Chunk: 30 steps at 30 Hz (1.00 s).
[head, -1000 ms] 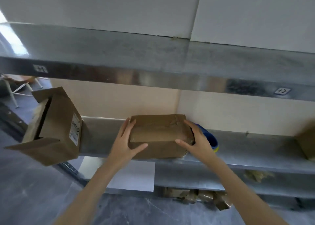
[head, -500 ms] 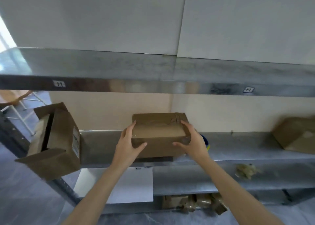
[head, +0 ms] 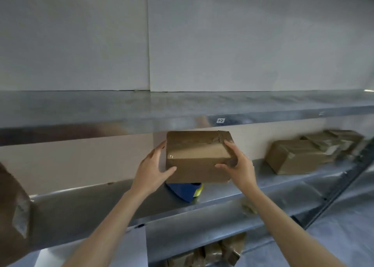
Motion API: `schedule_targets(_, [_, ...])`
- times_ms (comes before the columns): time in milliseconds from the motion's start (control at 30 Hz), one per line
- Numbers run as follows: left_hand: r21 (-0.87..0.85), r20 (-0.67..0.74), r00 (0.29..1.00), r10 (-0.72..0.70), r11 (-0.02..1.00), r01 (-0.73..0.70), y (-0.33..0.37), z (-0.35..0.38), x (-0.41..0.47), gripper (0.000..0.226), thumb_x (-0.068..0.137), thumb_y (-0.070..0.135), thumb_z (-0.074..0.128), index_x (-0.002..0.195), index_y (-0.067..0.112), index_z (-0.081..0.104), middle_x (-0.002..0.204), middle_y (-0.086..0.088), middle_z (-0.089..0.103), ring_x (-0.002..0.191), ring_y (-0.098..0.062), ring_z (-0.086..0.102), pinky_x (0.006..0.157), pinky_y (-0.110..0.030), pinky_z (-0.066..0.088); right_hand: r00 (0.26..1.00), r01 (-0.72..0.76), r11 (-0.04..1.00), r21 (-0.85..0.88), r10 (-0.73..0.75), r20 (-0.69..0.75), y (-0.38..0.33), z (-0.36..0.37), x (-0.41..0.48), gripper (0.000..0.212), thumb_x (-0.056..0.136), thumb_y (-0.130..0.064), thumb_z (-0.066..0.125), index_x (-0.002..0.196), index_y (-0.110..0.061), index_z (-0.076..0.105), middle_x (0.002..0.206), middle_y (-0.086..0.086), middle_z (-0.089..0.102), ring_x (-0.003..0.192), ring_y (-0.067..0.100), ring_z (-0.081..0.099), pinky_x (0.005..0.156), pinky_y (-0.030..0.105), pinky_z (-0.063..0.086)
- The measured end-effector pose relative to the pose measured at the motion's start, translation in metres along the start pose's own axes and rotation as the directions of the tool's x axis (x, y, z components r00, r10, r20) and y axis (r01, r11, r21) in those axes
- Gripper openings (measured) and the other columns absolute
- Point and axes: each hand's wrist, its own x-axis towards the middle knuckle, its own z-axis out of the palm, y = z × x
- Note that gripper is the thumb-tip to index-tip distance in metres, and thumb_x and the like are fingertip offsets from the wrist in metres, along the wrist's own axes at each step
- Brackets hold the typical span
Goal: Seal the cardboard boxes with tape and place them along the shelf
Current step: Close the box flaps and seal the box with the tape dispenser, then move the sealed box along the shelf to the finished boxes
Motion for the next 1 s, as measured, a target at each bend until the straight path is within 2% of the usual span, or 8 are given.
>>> schedule_targets(167, [0.117,-0.015,0.999,0.052,0.992,-0.050,0.035,0.049,0.032,0.082,0.085,0.047,0.071,0.153,0.028,0.032,0.155,0.005,0.040,0.139,-0.018,0.039,0.113,-0.035,0.035,0.996,-0.060,0.998,0.028,0.061,-0.058,0.057,-0.053,0.025,0.080,0.065,-0.036,0.089,0.133,-0.046,0.050,0.125,-0.030,0.054,0.113,0.007,0.056,0.092,0.029,0.049])
schedule_targets(233, [0.152,-0.008,0.999,0.044,0.987,-0.042,0.047,0.075,0.045,0.081,0.086,0.048,0.070,0.154,0.027,0.031,0.156,0.004,0.037,0.142,-0.019,0.036,0.115,-0.037,0.031,0.994,-0.087,0.995,0.046,0.089,-0.055,0.083,-0.073,0.037,0.079,0.065,-0.033,0.090,0.132,-0.047,0.051,0.122,-0.027,0.058,0.110,0.005,0.056,0.089,0.025,0.047])
schedule_targets(400, [0.259,-0.020,0.999,0.030,0.966,-0.024,0.079,0.148,0.075,0.080,0.089,0.051,0.064,0.155,0.025,0.028,0.160,0.002,0.031,0.148,-0.020,0.025,0.118,-0.039,0.023,0.995,-0.096,0.995,0.030,0.097,-0.024,0.153,-0.125,0.073,0.080,0.064,-0.030,0.090,0.133,-0.042,0.053,0.125,-0.016,0.062,0.111,0.005,0.056,0.095,0.033,0.049])
schedule_targets(600, [0.337,-0.053,0.998,-0.032,0.940,0.048,0.118,0.218,0.097,0.080,0.089,0.057,0.061,0.155,0.023,0.030,0.161,0.001,0.029,0.149,-0.022,0.025,0.118,-0.043,0.023,0.995,-0.086,0.996,0.015,0.085,0.055,0.223,-0.170,0.104,0.079,0.063,-0.030,0.090,0.133,-0.039,0.053,0.103,-0.011,0.062,0.092,0.006,0.054,0.088,0.044,0.054])
schedule_targets(700, [0.386,-0.040,0.997,-0.071,0.919,0.081,0.128,0.242,0.096,0.080,0.089,0.061,0.058,0.154,0.023,0.031,0.161,0.001,0.029,0.148,-0.022,0.026,0.117,-0.043,0.025,0.990,-0.081,0.997,0.008,0.079,0.119,0.251,-0.174,0.115,0.080,0.064,-0.030,0.090,0.135,-0.038,0.052,0.123,-0.003,0.064,0.100,0.016,0.059,0.090,0.045,0.053])
schedule_targets(800, [0.442,-0.022,0.996,-0.088,0.893,0.089,0.134,0.256,0.095,0.078,0.089,0.061,0.057,0.153,0.022,0.034,0.160,0.001,0.030,0.147,-0.023,0.029,0.115,-0.043,0.029,0.986,-0.068,0.998,-0.007,0.068,0.152,0.276,-0.169,0.120,0.082,0.064,-0.031,0.089,0.136,-0.037,0.051,0.142,-0.002,0.053,0.113,0.022,0.060,0.094,0.043,0.052])
schedule_targets(933, [0.485,-0.022,0.993,-0.118,0.867,0.114,0.133,0.266,0.099,0.076,0.089,0.058,0.060,0.152,0.020,0.038,0.160,-0.001,0.032,0.146,-0.024,0.032,0.113,-0.046,0.032,0.981,-0.085,0.996,-0.031,0.089,0.171,0.298,-0.162,0.126,0.083,0.063,-0.032,0.089,0.136,-0.038,0.051,0.147,-0.005,0.048,0.089,-0.009,0.060,0.082,0.024,0.050])
schedule_targets(1000, [0.505,-0.002,0.992,-0.130,0.855,0.113,0.130,0.271,0.101,0.076,0.090,0.058,0.060,0.152,0.021,0.036,0.161,0.000,0.029,0.148,-0.023,0.028,0.115,-0.045,0.029,0.975,-0.111,0.992,-0.061,0.121,0.186,0.306,-0.159,0.124,0.083,0.064,-0.032,0.089,0.137,-0.039,0.050,0.145,-0.005,0.050,0.084,-0.006,0.060,0.079,0.025,0.050])
